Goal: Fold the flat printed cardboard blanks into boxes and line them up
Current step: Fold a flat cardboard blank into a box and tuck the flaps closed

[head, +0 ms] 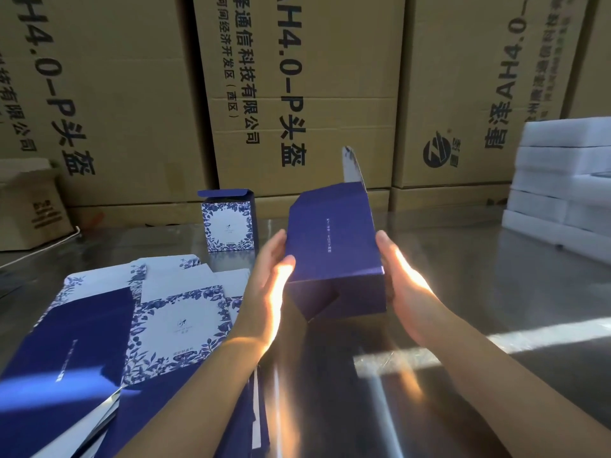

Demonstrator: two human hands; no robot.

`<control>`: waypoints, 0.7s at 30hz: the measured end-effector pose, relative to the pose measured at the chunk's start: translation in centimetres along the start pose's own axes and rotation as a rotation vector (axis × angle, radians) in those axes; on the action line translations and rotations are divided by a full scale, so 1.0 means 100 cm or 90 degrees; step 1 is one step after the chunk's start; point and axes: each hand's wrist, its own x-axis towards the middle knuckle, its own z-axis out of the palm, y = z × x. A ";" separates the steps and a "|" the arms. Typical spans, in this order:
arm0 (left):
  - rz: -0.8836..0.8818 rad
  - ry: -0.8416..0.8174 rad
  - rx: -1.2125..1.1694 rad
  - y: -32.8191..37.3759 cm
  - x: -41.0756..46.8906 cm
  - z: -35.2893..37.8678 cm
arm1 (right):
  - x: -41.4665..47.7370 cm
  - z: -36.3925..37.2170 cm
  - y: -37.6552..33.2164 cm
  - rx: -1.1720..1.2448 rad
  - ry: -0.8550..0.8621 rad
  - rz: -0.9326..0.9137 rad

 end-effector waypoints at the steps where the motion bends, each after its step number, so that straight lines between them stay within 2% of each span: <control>1: -0.011 0.002 -0.011 0.000 0.000 -0.001 | -0.001 -0.001 -0.002 0.033 -0.019 0.024; 3: -0.024 -0.002 -0.018 -0.001 0.002 -0.002 | -0.004 -0.002 -0.005 0.027 -0.038 0.042; 6: -0.060 -0.019 -0.015 0.003 0.005 -0.005 | -0.002 -0.004 -0.006 0.030 -0.002 0.078; 10: -0.211 -0.094 -0.086 0.002 0.008 -0.009 | 0.005 -0.008 -0.008 0.152 -0.003 0.117; 12: -0.251 -0.109 -0.109 0.002 0.009 -0.009 | 0.006 -0.011 -0.007 0.196 -0.045 0.079; 15: -0.218 -0.094 -0.093 -0.001 0.012 -0.009 | 0.003 -0.013 -0.005 0.234 -0.111 -0.018; 21: -0.201 0.005 -0.039 -0.005 0.011 -0.010 | 0.009 -0.013 0.003 0.043 0.046 -0.105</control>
